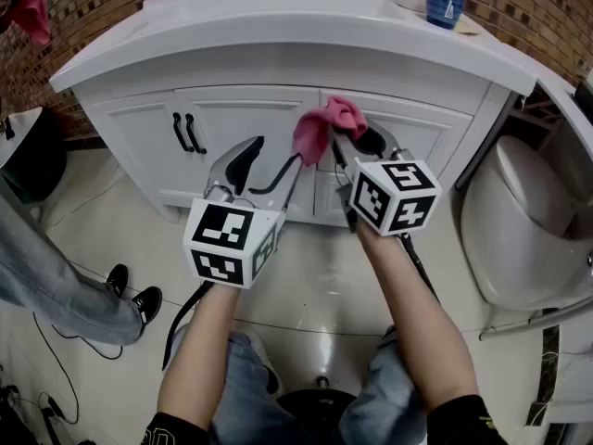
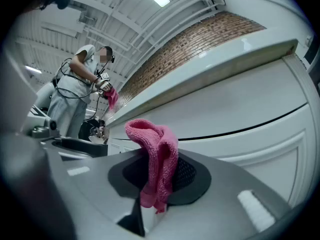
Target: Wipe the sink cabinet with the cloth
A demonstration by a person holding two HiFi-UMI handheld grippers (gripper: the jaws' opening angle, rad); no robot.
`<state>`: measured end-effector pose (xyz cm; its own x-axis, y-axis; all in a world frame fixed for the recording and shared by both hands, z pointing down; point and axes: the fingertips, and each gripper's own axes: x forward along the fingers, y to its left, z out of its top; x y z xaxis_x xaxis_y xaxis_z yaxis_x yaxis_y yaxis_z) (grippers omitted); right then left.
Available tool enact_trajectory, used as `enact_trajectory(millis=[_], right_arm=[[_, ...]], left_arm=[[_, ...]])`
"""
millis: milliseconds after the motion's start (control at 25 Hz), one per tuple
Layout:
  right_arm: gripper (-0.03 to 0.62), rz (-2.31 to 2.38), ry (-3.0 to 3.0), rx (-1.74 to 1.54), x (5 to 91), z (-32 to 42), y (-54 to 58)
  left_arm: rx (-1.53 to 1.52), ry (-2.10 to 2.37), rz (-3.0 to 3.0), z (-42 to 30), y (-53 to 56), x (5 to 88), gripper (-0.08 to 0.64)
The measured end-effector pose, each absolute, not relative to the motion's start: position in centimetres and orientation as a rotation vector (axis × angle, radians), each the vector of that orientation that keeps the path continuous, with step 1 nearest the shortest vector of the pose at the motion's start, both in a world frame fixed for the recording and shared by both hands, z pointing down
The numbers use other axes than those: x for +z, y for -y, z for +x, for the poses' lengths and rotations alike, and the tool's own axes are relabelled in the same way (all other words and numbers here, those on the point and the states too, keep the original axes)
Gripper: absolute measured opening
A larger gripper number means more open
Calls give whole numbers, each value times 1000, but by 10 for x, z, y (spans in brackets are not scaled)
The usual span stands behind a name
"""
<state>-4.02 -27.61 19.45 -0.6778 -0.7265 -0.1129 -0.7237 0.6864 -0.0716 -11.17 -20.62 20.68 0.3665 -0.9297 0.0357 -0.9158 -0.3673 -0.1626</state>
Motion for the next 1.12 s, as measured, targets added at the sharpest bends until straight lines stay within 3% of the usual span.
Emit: enact_trajectory(millis=[200,360,800,1120], right_arm=[[78,-1296,-2777,158,191,-44,305],[78,-1328,-2761,50,195,-16,313],[78,-1818,-2428,-92,205,216,319],[78,-1618,-2561,-144,212,161,311]], left_arm=[[-147,-1715,-2482,-133,222,205,239],[-130,-1724,-2496,-138,233,207,239],[-93,-1542,-2627,-59,253,212,239],[-70,-1568,-2618,-57,251,207,239]])
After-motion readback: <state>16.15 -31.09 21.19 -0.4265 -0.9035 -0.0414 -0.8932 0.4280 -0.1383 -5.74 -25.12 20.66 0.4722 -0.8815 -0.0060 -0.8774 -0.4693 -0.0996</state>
